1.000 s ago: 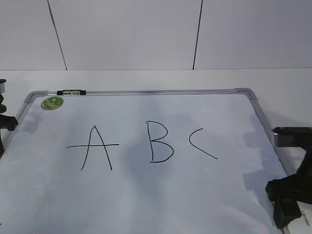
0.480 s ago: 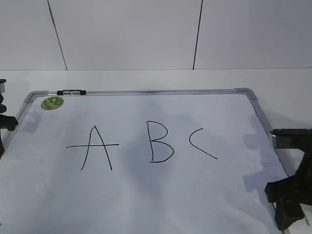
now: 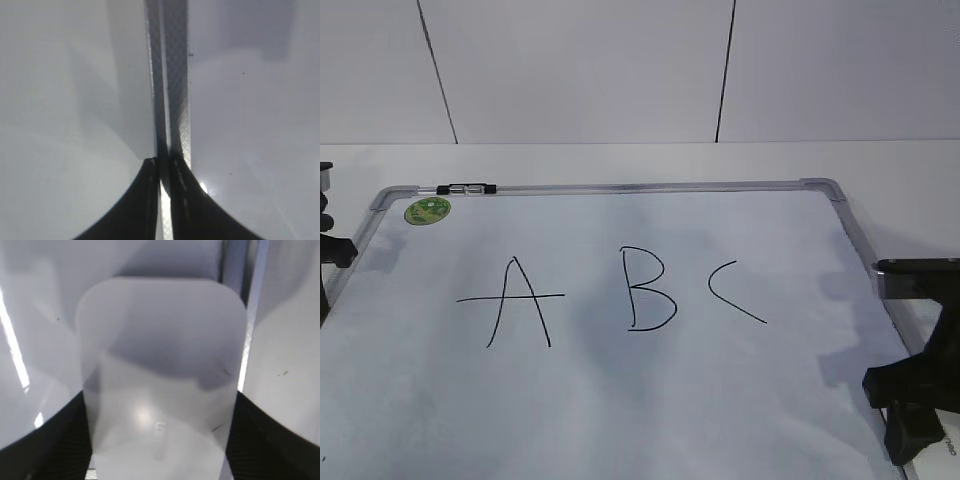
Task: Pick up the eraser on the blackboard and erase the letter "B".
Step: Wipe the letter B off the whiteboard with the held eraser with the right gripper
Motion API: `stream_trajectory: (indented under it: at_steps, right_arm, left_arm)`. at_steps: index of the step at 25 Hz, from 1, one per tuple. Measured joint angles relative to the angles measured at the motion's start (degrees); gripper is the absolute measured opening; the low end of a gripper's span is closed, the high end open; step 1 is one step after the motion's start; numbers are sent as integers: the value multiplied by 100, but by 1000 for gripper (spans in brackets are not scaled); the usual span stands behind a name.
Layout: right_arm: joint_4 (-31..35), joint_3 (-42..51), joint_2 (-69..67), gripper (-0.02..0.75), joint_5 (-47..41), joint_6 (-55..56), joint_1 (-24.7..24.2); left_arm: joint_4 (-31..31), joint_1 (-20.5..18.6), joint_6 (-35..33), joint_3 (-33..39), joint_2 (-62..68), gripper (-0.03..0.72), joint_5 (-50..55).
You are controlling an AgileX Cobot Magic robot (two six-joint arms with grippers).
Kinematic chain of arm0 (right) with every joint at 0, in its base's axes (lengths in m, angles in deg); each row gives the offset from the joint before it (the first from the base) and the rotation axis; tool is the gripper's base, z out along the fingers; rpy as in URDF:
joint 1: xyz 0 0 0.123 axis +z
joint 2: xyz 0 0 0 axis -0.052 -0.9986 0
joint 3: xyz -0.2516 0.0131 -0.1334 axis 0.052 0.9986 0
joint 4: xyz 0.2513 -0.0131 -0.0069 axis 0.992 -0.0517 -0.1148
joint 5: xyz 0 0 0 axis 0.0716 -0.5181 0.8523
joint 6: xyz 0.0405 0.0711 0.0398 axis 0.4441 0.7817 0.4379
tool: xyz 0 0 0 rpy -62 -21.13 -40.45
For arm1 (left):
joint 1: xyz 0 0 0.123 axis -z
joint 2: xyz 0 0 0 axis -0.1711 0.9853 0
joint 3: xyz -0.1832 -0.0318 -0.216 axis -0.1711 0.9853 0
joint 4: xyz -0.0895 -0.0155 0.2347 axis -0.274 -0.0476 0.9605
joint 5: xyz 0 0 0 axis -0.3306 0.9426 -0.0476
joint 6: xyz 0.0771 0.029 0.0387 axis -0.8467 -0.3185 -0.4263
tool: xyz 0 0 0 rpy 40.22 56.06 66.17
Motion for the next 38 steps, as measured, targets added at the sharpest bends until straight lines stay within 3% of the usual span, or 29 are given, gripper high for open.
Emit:
stream_trajectory:
  at_steps: [13,21,38]
  right_arm:
    - [-11,-1072,2,551,-1018,0,0]
    - [556,-2494,-111,551,-1375,-554,56]
    - [151,-5306,-2489,551,-1468,-268,1490]
  left_arm:
    - [-36,0,0,0,0,22,0]
    - [-36,0,0,-9,0,22,13]
    - [-44,0,0,-13,0,22,59]
